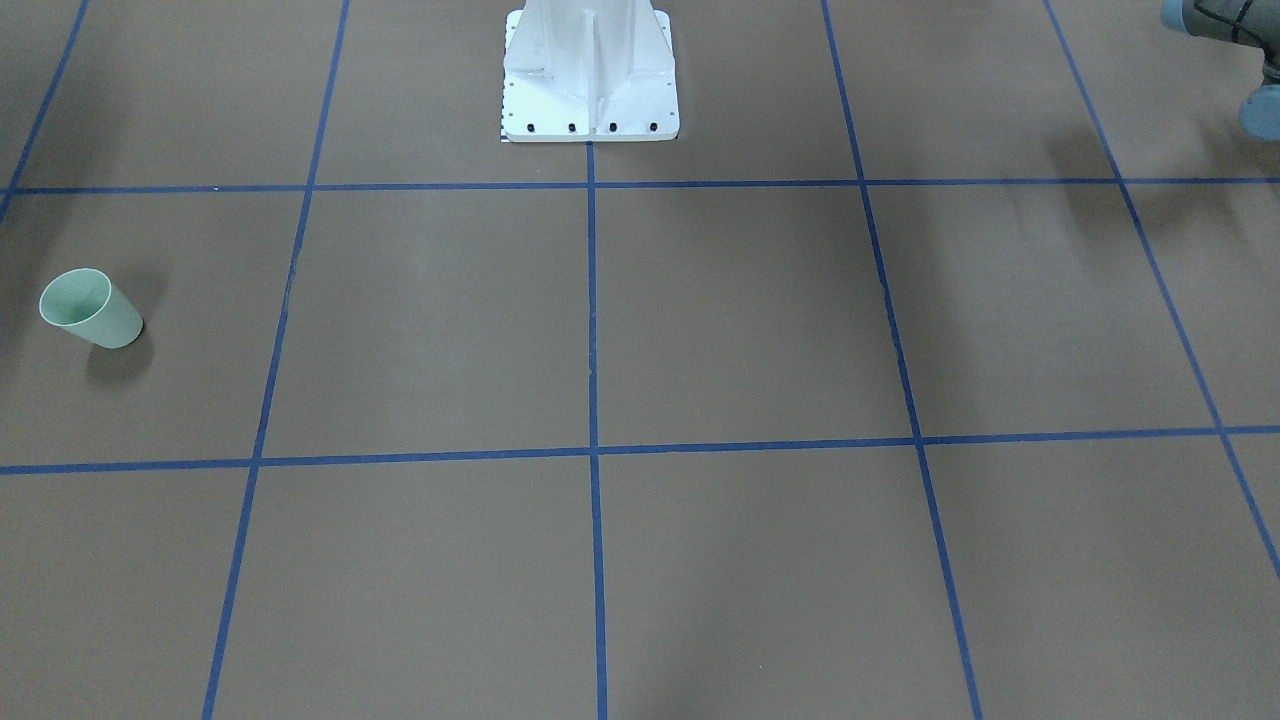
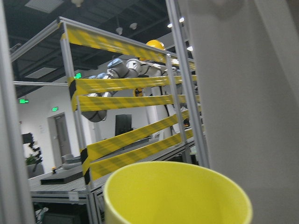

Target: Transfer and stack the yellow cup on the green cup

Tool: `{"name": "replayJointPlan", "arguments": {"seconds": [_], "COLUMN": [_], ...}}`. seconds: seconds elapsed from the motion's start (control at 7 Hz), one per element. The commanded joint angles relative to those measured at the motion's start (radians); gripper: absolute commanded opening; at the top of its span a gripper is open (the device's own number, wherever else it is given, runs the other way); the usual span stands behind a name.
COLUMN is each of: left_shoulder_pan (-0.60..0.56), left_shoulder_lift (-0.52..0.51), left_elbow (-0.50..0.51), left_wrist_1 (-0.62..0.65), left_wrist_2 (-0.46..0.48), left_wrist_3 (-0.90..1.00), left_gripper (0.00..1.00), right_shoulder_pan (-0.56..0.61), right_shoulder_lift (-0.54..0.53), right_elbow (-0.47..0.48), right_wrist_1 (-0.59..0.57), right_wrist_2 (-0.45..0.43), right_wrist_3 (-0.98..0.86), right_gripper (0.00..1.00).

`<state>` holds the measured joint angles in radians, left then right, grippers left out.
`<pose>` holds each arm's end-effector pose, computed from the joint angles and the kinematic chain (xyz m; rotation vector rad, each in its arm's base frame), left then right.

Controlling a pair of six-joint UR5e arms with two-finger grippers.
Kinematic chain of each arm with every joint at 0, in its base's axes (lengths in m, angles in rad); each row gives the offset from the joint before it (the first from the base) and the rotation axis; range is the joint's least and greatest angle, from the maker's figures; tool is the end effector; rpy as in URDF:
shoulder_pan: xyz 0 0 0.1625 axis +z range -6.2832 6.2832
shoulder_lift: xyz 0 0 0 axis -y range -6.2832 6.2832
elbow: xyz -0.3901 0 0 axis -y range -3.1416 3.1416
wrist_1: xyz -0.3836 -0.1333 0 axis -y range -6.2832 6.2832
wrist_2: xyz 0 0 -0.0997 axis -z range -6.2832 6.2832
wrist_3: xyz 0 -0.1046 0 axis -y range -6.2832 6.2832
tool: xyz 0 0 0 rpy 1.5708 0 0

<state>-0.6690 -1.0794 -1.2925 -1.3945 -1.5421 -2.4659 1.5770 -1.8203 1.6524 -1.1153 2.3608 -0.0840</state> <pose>-0.0336 -0.1472 0.9154 0.1464 -1.0307 -1.4224 0.0615 -0.3980 0.6469 0.3078 -0.7721 -0.1869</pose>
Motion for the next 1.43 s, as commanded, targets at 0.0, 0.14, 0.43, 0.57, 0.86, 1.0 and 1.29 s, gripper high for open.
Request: {"name": "replayJointPlan", "arguments": {"seconds": [0.0, 0.14, 0.43, 0.57, 0.86, 1.0, 1.29], "left_shoulder_pan": [-0.056, -0.075, -0.118, -0.163, -0.347, -0.413, -0.562], "left_shoulder_lift": [0.038, 0.061, 0.079, 0.079, 0.063, 0.003, -0.187], "left_elbow": [0.005, 0.012, 0.121, 0.18, 0.202, 0.2, 0.194], "left_wrist_1": [-0.137, -0.231, -0.527, -0.757, -1.152, -1.298, -1.481], "left_wrist_2": [0.255, 0.364, 0.59, 0.656, 0.724, 0.718, 0.59], "left_wrist_3": [0.002, 0.027, 0.147, 0.294, 0.738, 0.96, 1.323], "left_gripper": [0.2, 0.2, 0.2, 0.19, 0.17, 0.17, 0.15], "right_shoulder_pan": [0.0, 0.0, 0.0, 0.001, 0.001, 0.001, 0.001], "right_shoulder_lift": [0.001, 0.001, 0.001, 0.001, 0.002, 0.002, 0.002], "right_elbow": [0.004, 0.003, 0.004, 0.003, 0.009, 0.012, 0.012], "right_wrist_1": [0.002, 0.002, 0.003, 0.003, 0.006, 0.006, 0.006], "right_wrist_2": [0.003, 0.003, 0.027, 0.034, 0.037, 0.037, 0.037], "right_wrist_3": [0.001, 0.001, 0.001, 0.001, 0.0, 0.0, 0.003], "right_gripper": [1.0, 1.0, 1.0, 1.0, 1.0, 1.0, 1.0]}}
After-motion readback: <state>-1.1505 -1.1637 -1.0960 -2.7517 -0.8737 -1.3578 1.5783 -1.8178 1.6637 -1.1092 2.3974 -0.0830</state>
